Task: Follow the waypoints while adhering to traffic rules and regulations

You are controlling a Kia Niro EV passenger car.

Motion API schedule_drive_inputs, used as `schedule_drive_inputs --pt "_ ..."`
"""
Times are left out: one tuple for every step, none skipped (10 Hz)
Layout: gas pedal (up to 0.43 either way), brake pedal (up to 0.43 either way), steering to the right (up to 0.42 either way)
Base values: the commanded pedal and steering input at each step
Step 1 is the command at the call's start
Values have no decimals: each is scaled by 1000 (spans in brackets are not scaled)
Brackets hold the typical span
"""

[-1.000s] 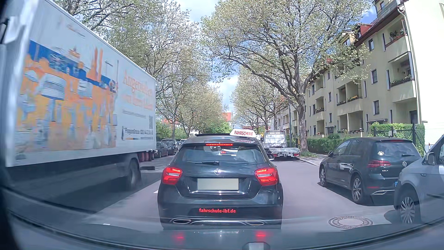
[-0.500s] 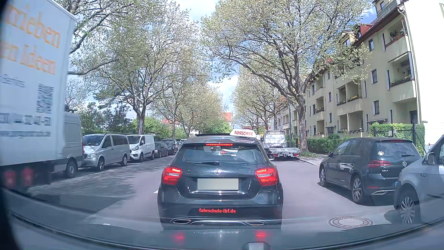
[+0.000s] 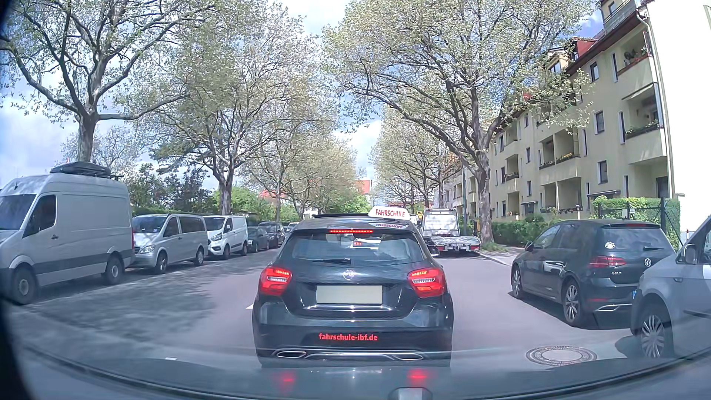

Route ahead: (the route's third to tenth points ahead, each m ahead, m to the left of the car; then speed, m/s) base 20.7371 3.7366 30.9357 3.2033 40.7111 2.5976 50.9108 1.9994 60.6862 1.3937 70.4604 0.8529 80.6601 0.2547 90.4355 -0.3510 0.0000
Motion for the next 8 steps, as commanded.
schedule_drive_inputs --pt "0 451 -4" --pt "0 439 -4" --pt "0 427 -4" --pt "0 421 -4" --pt "0 415 -4" --pt "0 409 -4" --pt "0 402 -4" --pt "0 402 -4"
